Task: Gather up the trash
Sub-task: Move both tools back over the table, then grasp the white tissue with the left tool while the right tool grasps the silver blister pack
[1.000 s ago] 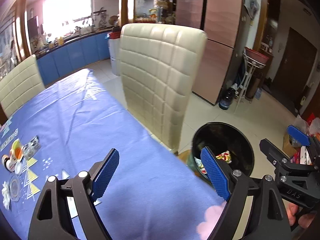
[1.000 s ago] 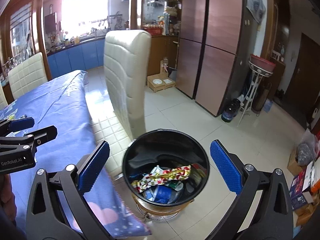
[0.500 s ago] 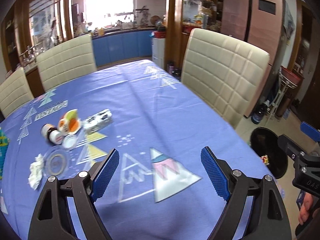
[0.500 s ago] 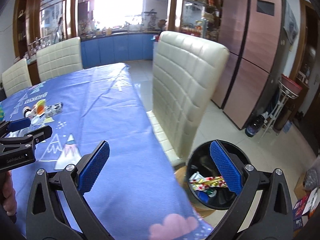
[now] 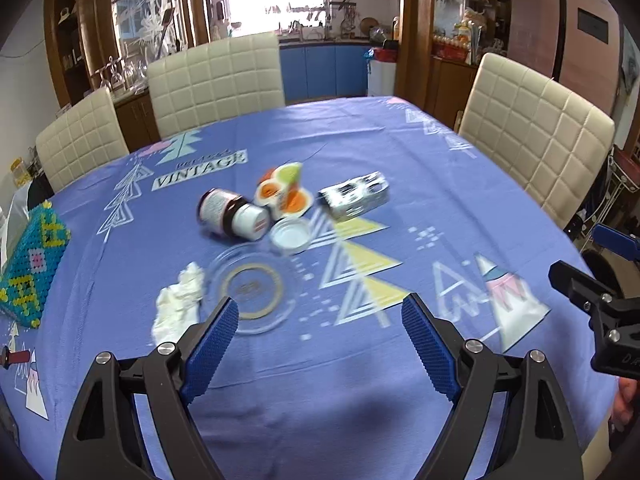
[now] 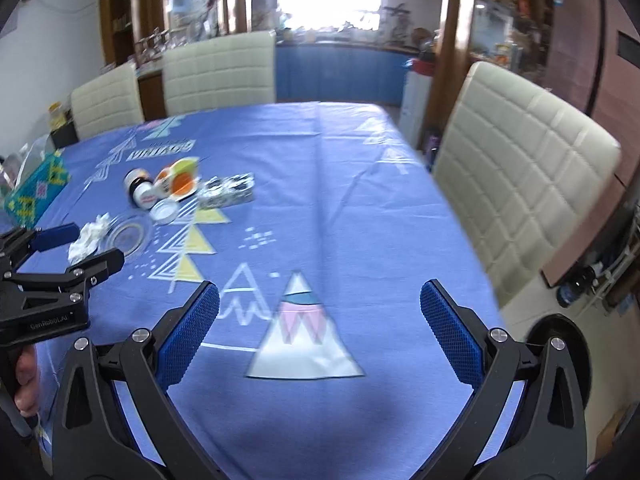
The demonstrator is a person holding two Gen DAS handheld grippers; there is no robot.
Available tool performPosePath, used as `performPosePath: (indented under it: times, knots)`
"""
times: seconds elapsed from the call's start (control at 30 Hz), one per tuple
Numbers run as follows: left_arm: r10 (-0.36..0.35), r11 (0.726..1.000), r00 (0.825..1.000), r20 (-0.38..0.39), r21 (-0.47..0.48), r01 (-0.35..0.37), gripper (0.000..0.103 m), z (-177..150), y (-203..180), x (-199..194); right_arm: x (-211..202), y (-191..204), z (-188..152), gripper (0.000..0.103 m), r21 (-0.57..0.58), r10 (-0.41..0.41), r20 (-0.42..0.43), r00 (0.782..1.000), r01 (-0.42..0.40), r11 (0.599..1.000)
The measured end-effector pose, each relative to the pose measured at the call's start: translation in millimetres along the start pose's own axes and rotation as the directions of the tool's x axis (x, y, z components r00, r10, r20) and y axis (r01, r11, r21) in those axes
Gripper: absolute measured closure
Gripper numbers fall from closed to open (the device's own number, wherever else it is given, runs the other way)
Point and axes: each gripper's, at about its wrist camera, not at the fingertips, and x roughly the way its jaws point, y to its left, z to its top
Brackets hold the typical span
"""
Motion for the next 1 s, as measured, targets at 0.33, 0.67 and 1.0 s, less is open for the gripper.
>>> performPosePath:
  times: [0.33,0.67,1.0]
  knots:
    - [0.027,0.999,0.997,-0.071,-0.017,-0.029,0.021,-20.8,82.8,23.6,37.7,55.9,6.1,0.004,-0.069,0.025,-0.058,0.998,-0.029,0.997]
    - [0.019,0.997,0.992,-0.126,-0.074,-0.029,0.026,-31.4,111.8,51.1,68.7,75.4,28.3,0.004,-0.096,0.039,-0.09,0.995,-0.048,0.994]
    - [0.04,0.994,0.991,-0.127,-0.093,-0.052,0.078,-15.7,121.1,62.5,125.3,69.2,69.4,0.004,-0.089,0.082,-0.121,0.989,-0.093,0.992]
